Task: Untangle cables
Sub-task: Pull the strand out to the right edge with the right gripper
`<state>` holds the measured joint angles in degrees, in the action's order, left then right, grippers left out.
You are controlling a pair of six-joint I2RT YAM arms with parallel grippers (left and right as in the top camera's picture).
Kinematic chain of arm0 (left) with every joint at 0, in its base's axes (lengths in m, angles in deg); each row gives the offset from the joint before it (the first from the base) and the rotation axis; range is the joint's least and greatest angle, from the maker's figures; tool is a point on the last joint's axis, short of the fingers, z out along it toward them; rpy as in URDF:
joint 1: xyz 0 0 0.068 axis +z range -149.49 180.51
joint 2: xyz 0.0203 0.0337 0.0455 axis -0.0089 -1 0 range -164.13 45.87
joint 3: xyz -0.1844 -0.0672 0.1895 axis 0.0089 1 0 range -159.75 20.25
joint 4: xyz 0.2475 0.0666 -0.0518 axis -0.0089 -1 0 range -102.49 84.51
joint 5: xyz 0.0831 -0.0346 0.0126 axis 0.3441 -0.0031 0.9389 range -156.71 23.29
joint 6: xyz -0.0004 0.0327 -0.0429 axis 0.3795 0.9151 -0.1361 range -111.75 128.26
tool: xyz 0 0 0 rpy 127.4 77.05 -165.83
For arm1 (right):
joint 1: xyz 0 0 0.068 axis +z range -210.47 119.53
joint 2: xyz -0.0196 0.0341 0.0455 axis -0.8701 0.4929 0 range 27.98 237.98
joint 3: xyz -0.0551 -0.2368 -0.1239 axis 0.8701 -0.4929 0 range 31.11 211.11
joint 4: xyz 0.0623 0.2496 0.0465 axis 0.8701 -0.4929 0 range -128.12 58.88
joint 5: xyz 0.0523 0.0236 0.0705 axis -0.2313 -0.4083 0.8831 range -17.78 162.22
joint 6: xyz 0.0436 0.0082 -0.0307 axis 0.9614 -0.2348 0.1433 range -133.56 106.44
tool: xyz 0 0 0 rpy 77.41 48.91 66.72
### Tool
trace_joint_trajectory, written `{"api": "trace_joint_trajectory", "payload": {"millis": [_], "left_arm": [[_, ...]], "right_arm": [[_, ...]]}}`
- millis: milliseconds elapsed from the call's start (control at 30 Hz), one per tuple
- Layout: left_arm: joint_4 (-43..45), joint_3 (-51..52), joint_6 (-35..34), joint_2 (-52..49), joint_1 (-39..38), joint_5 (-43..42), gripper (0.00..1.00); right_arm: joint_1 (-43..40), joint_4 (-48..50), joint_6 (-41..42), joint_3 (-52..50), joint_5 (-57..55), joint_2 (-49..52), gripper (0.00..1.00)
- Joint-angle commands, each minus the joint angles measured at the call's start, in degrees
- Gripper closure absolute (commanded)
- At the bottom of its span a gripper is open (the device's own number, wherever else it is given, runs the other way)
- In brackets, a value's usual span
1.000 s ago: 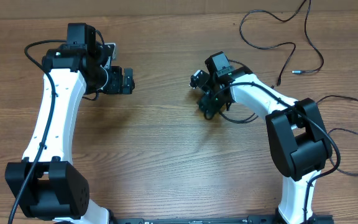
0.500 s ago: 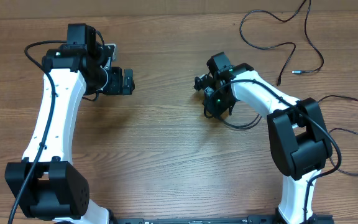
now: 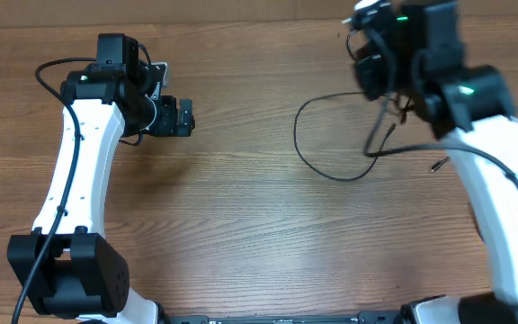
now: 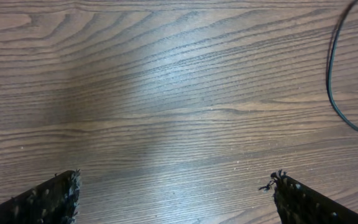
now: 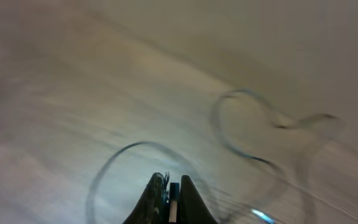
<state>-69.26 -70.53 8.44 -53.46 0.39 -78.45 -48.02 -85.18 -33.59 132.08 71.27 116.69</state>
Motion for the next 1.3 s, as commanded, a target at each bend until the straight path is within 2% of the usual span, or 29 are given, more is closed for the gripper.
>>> {"api": "trace_joint_trajectory", "payload": {"millis": [0,67,133,300,567,733,767,900,1000,1100,1267], "left_arm": [[0.0,-0.2,1.1,0.6,-0.2,-0.2,0.00],[-0.1,-0.2,1.1,0.6,-0.2,-0.5,0.00],[-0.5,-0.2,1.1,0.6,-0.2,-1.5,0.00],[-1.1,-0.2,0.9,0.6,-0.2,-1.9,0.00],[-1.8,-0.2,0.7,0.6,-0.2,-1.9,0.00],[-2.0,-0.2,0.5,0.6,-0.2,-3.4,0.00],[-2.0,-0.2,0.5,0.6,-0.2,-4.3,0.00],[-2.0,-0.2,0.5,0.6,-0.2,-6.3,0.00],[-2.1,-0.2,0.5,0.6,-0.2,-6.4,0.00],[-2.4,-0.2,0.5,0.6,-0.2,-6.3,0.00],[-2.4,-0.2,0.5,0.6,-0.2,-8.9,0.00]], "right_arm": [[-5.1,1.3,2.1,2.4,-10.5,-4.7,0.96],[-7.4,1.8,2.1,2.4,-13.0,-6.0,0.96],[-14.1,1.2,2.3,2.4,-17.1,-8.3,0.96],[-26.1,0.8,9.3,2.4,-17.0,-12.0,0.96],[-28.8,3.1,9.5,2.6,-19.0,-21.0,0.96],[-29.9,4.8,8.7,3.0,-24.4,-26.8,0.96],[-29.9,5.9,6.1,3.0,-27.0,-28.5,0.96],[-29.9,8.0,3.5,3.0,-34.4,-29.1,0.96],[-29.9,7.1,4.5,2.7,-34.1,-28.3,0.96],[-29.9,5.1,5.2,1.5,-28.2,-26.8,0.96],[-29.8,-2.1,5.2,1.4,0.9,-21.4,0.96]]}}
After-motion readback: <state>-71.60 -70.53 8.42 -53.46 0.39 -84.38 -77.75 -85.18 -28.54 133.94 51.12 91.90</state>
